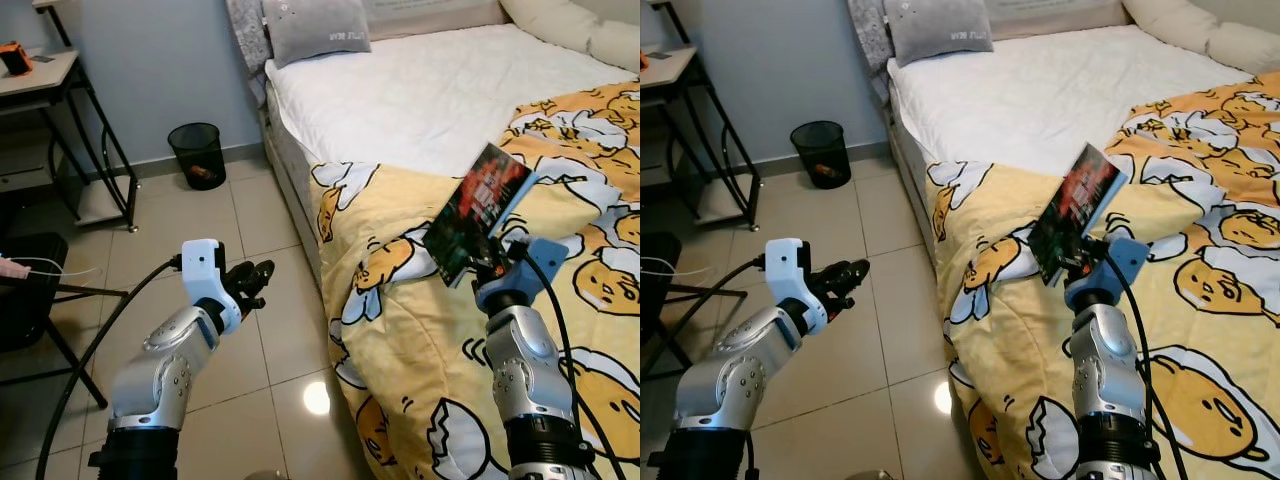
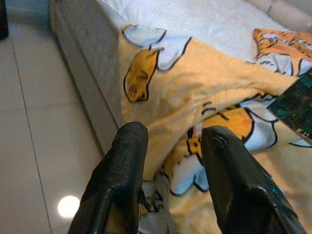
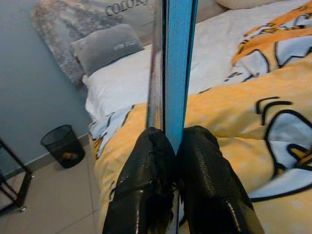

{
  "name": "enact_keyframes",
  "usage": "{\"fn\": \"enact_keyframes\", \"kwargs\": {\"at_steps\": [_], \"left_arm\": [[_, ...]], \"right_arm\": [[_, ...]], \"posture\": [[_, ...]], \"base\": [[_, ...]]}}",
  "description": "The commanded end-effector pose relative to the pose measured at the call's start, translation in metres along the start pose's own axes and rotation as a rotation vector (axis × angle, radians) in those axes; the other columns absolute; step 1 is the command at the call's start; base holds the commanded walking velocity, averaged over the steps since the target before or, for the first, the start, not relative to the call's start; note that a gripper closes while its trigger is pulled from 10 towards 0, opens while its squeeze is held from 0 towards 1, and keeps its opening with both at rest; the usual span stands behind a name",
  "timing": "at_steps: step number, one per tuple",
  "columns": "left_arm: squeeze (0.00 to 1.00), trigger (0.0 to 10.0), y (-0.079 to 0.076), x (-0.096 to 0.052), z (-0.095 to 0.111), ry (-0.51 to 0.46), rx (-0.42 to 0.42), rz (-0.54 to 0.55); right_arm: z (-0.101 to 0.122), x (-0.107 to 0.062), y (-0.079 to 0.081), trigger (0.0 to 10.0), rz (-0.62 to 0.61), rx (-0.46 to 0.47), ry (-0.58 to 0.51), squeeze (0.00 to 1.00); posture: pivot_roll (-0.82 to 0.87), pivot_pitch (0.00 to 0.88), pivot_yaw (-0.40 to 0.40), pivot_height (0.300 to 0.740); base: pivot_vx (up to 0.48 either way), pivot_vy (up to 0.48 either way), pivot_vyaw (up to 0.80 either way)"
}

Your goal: Clean up the room

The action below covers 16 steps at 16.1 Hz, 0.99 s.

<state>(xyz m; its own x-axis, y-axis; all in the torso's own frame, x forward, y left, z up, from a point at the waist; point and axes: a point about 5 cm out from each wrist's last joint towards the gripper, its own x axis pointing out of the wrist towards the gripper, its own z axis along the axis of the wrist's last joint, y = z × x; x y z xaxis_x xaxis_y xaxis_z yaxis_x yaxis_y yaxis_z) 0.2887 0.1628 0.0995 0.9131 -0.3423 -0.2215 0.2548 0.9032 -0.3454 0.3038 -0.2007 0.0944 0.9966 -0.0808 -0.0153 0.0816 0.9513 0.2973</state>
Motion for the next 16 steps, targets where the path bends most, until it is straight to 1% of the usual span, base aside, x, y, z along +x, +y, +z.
{"fn": "enact_keyframes", "kwargs": {"at_steps": [1, 2, 3, 4, 5, 7, 8, 9, 10, 11, 12, 13, 14, 16], "left_arm": [[0.00, 10.0, 0.002, 0.000, 0.005, -0.037, 0.041, -0.021], [1.00, 10.0, 0.007, 0.001, 0.011, -0.004, 0.033, -0.048], [1.00, 10.0, 0.007, 0.002, 0.018, -0.015, -0.011, -0.084], [1.00, 10.0, 0.008, 0.004, 0.026, -0.022, 0.018, -0.120], [1.00, 10.0, 0.009, 0.006, 0.039, -0.039, 0.042, -0.204], [1.00, 10.0, 0.009, 0.006, 0.048, -0.050, 0.050, -0.255], [1.00, 10.0, 0.010, 0.004, 0.066, -0.040, 0.062, -0.394], [1.00, 10.0, 0.010, 0.003, 0.070, -0.035, 0.062, -0.420], [1.00, 10.0, 0.011, 0.001, 0.077, -0.035, 0.051, -0.459], [1.00, 10.0, 0.013, 0.001, 0.083, -0.045, 0.051, -0.475], [1.00, 10.0, 0.017, 0.000, 0.105, -0.118, 0.035, -0.509], [0.21, 10.0, 0.017, -0.001, 0.112, -0.141, 0.026, -0.515], [0.00, 10.0, 0.018, -0.002, 0.117, -0.149, 0.032, -0.530], [0.00, 10.0, 0.021, -0.003, 0.119, -0.137, 0.056, -0.536]], "right_arm": [[0.010, 0.006, 0.007, 10.0, 0.036, 0.000, -0.048, 0.00], [0.009, 0.008, 0.004, 10.0, 0.028, -0.005, -0.042, 0.00], [0.010, 0.009, 0.003, 10.0, 0.030, -0.007, -0.043, 0.00], [0.012, 0.011, 0.003, 10.0, 0.053, 0.005, -0.046, 0.00], [0.016, 0.015, 0.007, 10.0, 0.122, 0.025, -0.050, 0.00], [0.018, 0.016, 0.010, 10.0, 0.165, 0.037, -0.052, 0.00], [0.025, 0.019, 0.017, 10.0, 0.287, 0.066, -0.055, 0.00], [0.026, 0.020, 0.019, 10.0, 0.315, 0.076, -0.057, 0.00], [0.029, 0.019, 0.025, 10.0, 0.381, 0.100, -0.060, 0.00], [0.031, 0.018, 0.028, 10.0, 0.425, 0.102, -0.058, 0.00], [0.033, 0.012, 0.043, 10.0, 0.583, 0.105, -0.042, 0.00], [0.033, 0.009, 0.050, 10.0, 0.653, 0.120, -0.035, 0.00], [0.034, 0.003, 0.058, 10.0, 0.743, 0.126, -0.023, 0.00], [0.035, -0.004, 0.066, 10.0, 0.845, 0.135, -0.008, 0.00]], "posture": [[0.07, 0.000, 0.047, 0.740], [0.07, 0.000, 0.049, 0.740], [0.07, 0.000, 0.049, 0.740], [0.07, 0.000, 0.048, 0.740], [0.07, 0.000, 0.048, 0.740], [0.08, 0.000, 0.050, 0.740], [0.07, 0.000, 0.055, 0.740], [0.07, 0.000, 0.057, 0.740], [0.07, 0.000, 0.059, 0.740], [0.07, 0.000, 0.059, 0.740], [0.08, 0.000, 0.061, 0.740], [0.08, 0.000, 0.062, 0.740], [0.08, 0.000, 0.063, 0.740], [0.08, 0.000, 0.063, 0.740]], "base": [[0.000, 0.000, 0.00], [0.000, 0.000, 0.00], [0.000, 0.000, 0.00], [0.000, 0.000, 0.00], [0.000, 0.000, 0.00], [0.000, 0.000, 0.00], [0.000, 0.000, 0.00], [0.000, 0.000, 0.00], [0.000, 0.000, 0.00], [0.000, 0.000, 0.00], [0.000, 0.000, 0.00], [0.000, 0.000, 0.00], [0.000, 0.000, 0.00], [0.000, 0.000, 0.00]]}}
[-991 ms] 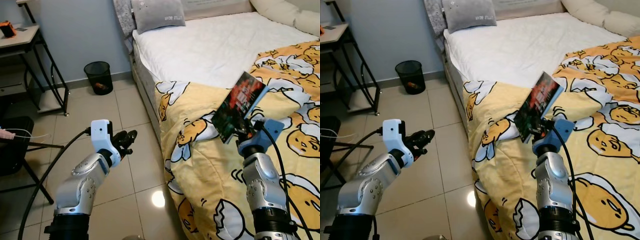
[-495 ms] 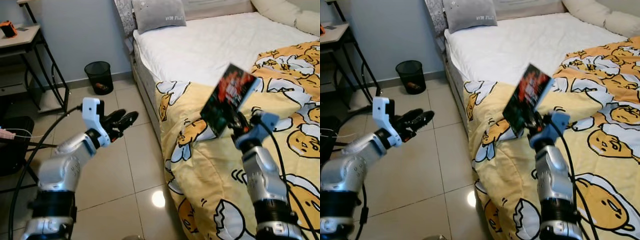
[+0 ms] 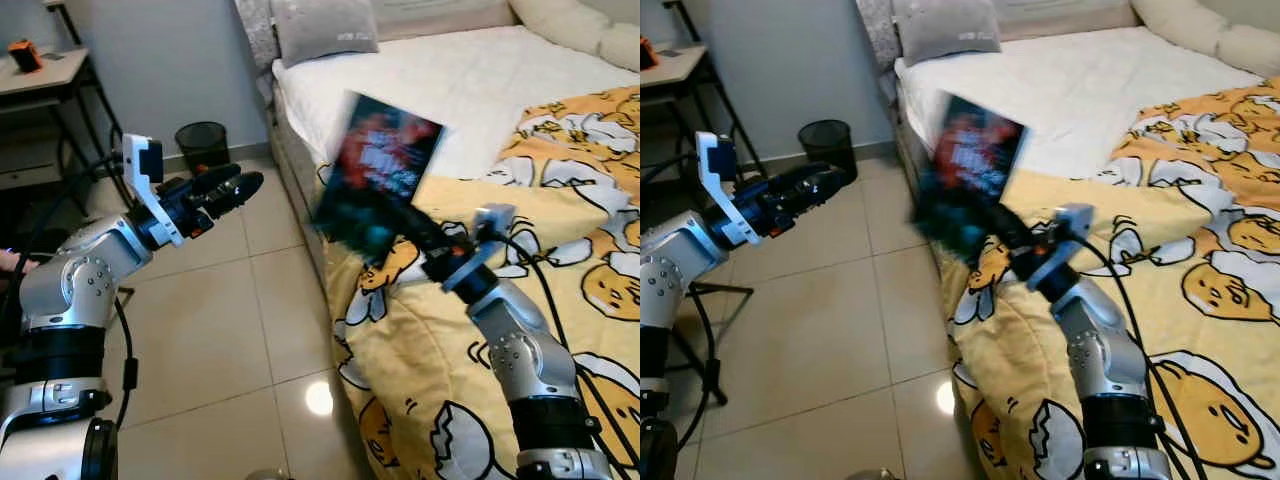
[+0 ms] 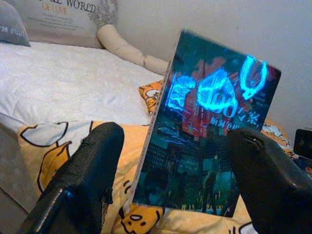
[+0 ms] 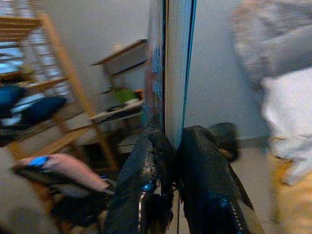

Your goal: Clean up the room

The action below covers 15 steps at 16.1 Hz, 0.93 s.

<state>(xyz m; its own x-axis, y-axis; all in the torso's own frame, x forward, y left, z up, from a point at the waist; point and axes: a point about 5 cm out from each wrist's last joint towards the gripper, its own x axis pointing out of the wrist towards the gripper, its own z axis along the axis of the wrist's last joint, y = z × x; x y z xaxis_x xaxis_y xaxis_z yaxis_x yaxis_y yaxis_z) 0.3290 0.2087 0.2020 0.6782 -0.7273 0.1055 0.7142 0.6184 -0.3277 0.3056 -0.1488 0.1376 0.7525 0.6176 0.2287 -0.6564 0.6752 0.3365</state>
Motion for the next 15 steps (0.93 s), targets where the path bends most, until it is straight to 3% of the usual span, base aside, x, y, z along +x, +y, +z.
{"fn": "enact_keyframes", "kwargs": {"at_steps": [1, 3, 5, 8, 11, 15], "left_arm": [[0.00, 10.0, 0.003, -0.006, 0.001, 0.009, 0.000, 0.001], [0.00, 10.0, 0.006, -0.011, 0.010, -0.048, -0.015, 0.002], [0.00, 10.0, 0.009, -0.015, 0.016, -0.100, -0.036, 0.012], [0.00, 10.0, 0.010, -0.021, 0.013, -0.075, -0.069, -0.024], [0.00, 10.0, 0.004, -0.014, -0.001, -0.011, -0.120, -0.084], [0.00, 10.0, -0.008, 0.007, -0.013, 0.026, -0.186, -0.187]], "right_arm": [[0.009, 0.002, 0.009, 10.0, 0.084, 0.002, -0.025, 0.00], [0.014, 0.000, 0.022, 10.0, 0.208, 0.044, -0.023, 0.00], [0.015, -0.001, 0.027, 10.0, 0.250, 0.051, -0.015, 0.00], [0.018, 0.000, 0.035, 10.0, 0.320, 0.086, -0.017, 0.00], [0.019, 0.000, 0.042, 10.0, 0.371, 0.111, -0.014, 0.00], [0.018, -0.001, 0.050, 10.0, 0.435, 0.147, -0.001, 0.00]], "posture": [[0.08, 0.000, 0.063, 0.740], [0.08, 0.000, 0.063, 0.740], [0.08, 0.000, 0.060, 0.740], [0.09, 0.000, 0.057, 0.740], [0.09, 0.000, 0.055, 0.740], [0.08, 0.000, 0.065, 0.740]], "base": [[0.000, 0.000, 0.00], [0.000, 0.000, 0.00], [0.000, 0.000, 0.00], [0.000, 0.000, 0.00], [0.000, 0.000, 0.00], [0.000, 0.000, 0.00]]}}
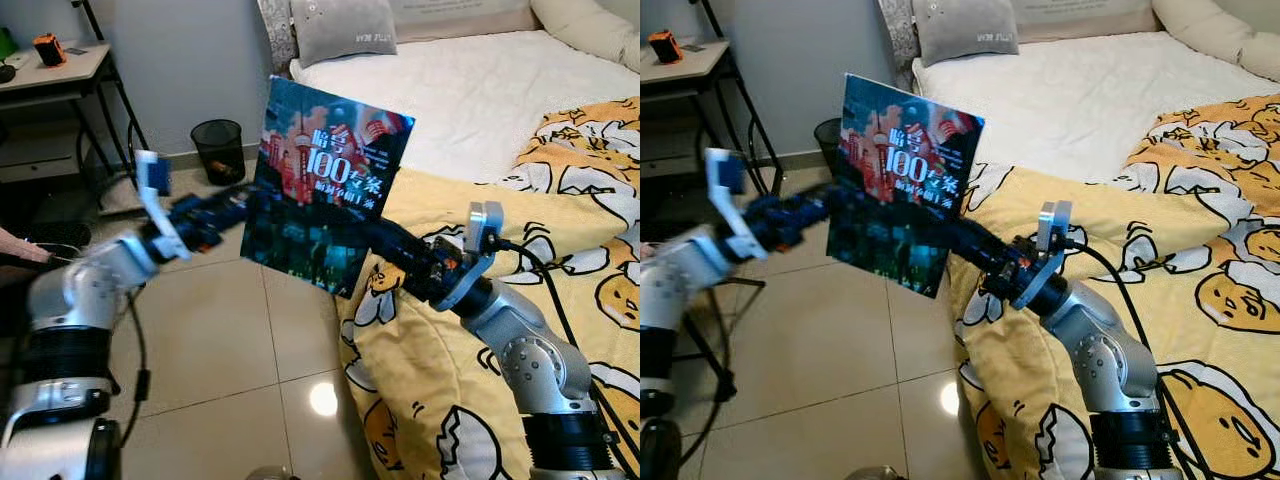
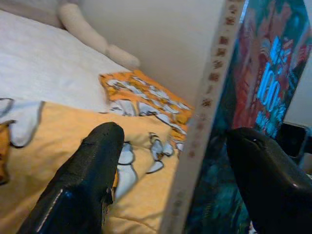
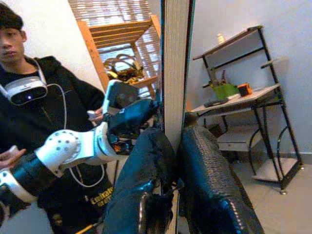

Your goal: Clean up the room

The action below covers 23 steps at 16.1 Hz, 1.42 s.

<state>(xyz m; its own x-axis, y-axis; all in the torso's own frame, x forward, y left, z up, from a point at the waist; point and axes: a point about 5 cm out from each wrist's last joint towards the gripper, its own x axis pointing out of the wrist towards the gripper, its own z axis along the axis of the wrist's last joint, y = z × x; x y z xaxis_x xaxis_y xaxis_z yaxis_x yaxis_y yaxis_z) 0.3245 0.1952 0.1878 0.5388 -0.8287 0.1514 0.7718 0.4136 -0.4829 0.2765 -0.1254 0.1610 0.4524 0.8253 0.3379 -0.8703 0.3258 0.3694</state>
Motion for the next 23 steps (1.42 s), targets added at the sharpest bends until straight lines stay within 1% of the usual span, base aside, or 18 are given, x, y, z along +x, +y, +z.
{"fn": "enact_keyframes", "kwargs": {"at_steps": [1, 2, 3, 4, 5, 6, 7, 8, 10, 13, 17, 23], "left_arm": [[0.00, 10.0, -0.002, 0.006, 0.003, 0.014, -0.002, -0.031], [0.00, 10.0, -0.004, 0.009, 0.002, 0.023, -0.019, -0.059], [0.00, 9.4, -0.008, 0.011, 0.000, 0.031, -0.035, -0.093], [0.00, 9.4, -0.009, 0.012, 0.000, 0.035, -0.039, -0.103], [0.00, 1.4, -0.011, 0.012, -0.002, 0.038, -0.040, -0.114], [0.00, 0.3, -0.013, 0.012, -0.003, 0.039, -0.038, -0.120], [0.00, 0.3, -0.013, 0.011, -0.004, 0.043, -0.040, -0.122], [0.00, 0.7, -0.014, 0.011, -0.008, 0.057, -0.044, -0.124], [0.00, 0.0, -0.017, 0.014, -0.021, 0.102, -0.062, -0.136], [0.00, 0.0, -0.019, 0.024, -0.030, 0.118, -0.075, -0.152], [0.00, 0.0, -0.021, 0.030, -0.031, 0.108, -0.087, -0.171], [0.00, 0.0, -0.021, 0.029, -0.034, 0.095, -0.088, -0.162]], "right_arm": [[0.006, 0.004, 0.009, 10.0, 0.066, -0.005, -0.024, 0.00], [0.005, 0.004, 0.010, 10.0, 0.071, -0.002, -0.016, 0.00], [0.003, 0.004, 0.009, 10.0, 0.065, -0.001, -0.007, 0.00], [0.003, 0.003, 0.008, 10.0, 0.063, 0.001, -0.005, 0.00], [0.003, 0.002, 0.005, 10.0, 0.045, 0.010, -0.014, 0.00], [0.003, -0.001, 0.001, 10.0, 0.025, 0.025, -0.026, 0.00], [0.002, -0.002, -0.001, 10.0, 0.018, 0.032, -0.029, 0.00], [0.002, -0.004, -0.003, 10.0, 0.011, 0.037, -0.029, 0.00], [0.003, -0.005, -0.005, 10.0, 0.003, 0.034, -0.026, 0.00], [0.005, -0.007, -0.007, 10.0, -0.011, 0.022, -0.016, 0.00], [0.007, -0.011, -0.009, 10.0, -0.023, 0.008, -0.001, 0.00], [0.008, -0.010, -0.014, 10.0, -0.030, -0.002, 0.020, 0.00]], "posture": [[0.08, 0.000, 0.069, 0.740], [0.07, 0.000, 0.075, 0.740], [0.07, 0.000, 0.081, 0.740], [0.07, 0.000, 0.081, 0.740], [0.07, 0.000, 0.085, 0.740], [0.07, 0.000, 0.086, 0.740], [0.07, 0.000, 0.086, 0.740], [0.07, 0.000, 0.088, 0.740], [0.06, 0.000, 0.091, 0.740], [0.04, 0.000, 0.100, 0.740], [0.02, 0.000, 0.106, 0.740], [0.03, 0.000, 0.098, 0.740]], "base": [[0.000, 0.000, 0.00], [0.000, 0.000, 0.00], [0.000, 0.000, 0.00], [0.000, 0.000, 0.00], [0.000, 0.000, 0.00], [0.000, 0.000, 0.00], [0.000, 0.000, 0.00], [0.000, 0.000, 0.00], [0.000, 0.000, 0.00], [0.000, 0.000, 0.00], [0.000, 0.000, 0.00], [0.000, 0.000, 0.00]]}}
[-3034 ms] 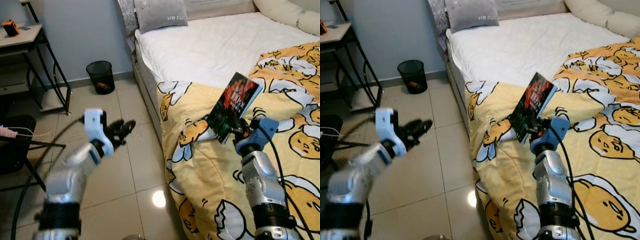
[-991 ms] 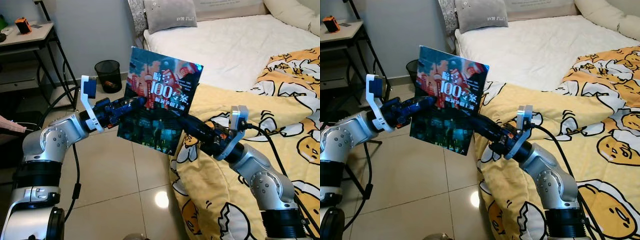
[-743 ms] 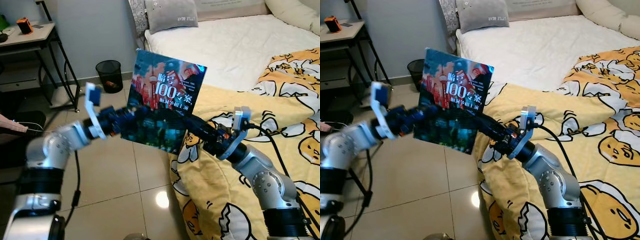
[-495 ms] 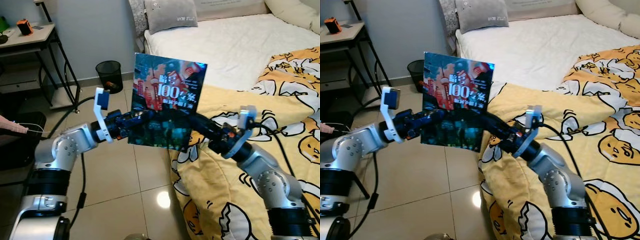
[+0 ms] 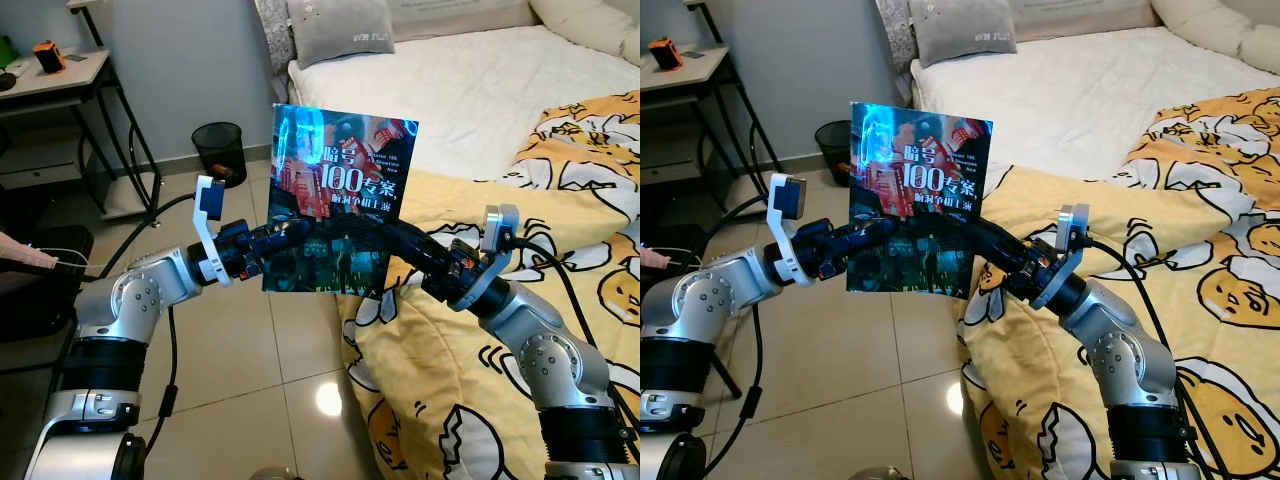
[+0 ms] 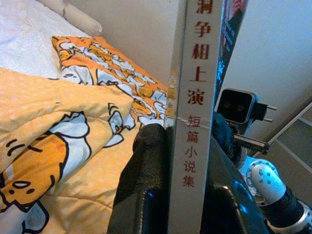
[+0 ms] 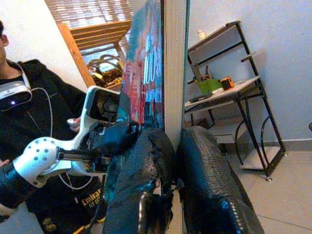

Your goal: Clean up the room

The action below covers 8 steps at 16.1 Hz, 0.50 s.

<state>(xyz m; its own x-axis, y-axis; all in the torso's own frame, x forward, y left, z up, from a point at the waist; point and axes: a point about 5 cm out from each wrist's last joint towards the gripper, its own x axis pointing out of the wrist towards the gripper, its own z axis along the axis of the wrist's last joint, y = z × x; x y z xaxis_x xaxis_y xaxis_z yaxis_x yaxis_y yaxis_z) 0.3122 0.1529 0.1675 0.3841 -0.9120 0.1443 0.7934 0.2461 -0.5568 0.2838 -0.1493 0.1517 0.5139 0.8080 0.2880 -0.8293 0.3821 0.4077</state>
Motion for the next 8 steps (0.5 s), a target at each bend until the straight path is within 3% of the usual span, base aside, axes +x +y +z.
{"fn": "enact_keyframes", "kwargs": {"at_steps": [1, 5, 7, 8], "left_arm": [[0.00, 0.0, -0.004, 0.005, 0.003, -0.002, 0.024, -0.016], [0.00, 0.0, -0.001, 0.023, -0.007, 0.026, -0.002, -0.051], [0.00, 0.0, 0.003, 0.034, -0.013, 0.045, -0.017, -0.059], [0.00, 0.0, 0.006, 0.048, -0.017, 0.057, -0.030, -0.072]], "right_arm": [[0.004, 0.009, 0.004, 10.0, 0.047, -0.020, -0.002, 0.00], [0.008, 0.000, 0.003, 10.0, 0.019, -0.048, 0.008, 0.00], [0.011, -0.009, 0.001, 10.0, -0.020, -0.067, 0.007, 0.00], [0.013, -0.023, 0.000, 10.0, -0.077, -0.088, 0.007, 0.00]], "posture": [[0.02, 0.000, 0.101, 0.740], [-0.03, 0.000, 0.130, 0.740], [-0.07, 0.000, 0.153, 0.740], [-0.10, 0.000, 0.181, 0.740]], "base": [[0.000, 0.000, 0.00], [0.000, 0.000, 0.00], [0.000, 0.000, 0.00], [0.000, 0.000, 0.00]]}}
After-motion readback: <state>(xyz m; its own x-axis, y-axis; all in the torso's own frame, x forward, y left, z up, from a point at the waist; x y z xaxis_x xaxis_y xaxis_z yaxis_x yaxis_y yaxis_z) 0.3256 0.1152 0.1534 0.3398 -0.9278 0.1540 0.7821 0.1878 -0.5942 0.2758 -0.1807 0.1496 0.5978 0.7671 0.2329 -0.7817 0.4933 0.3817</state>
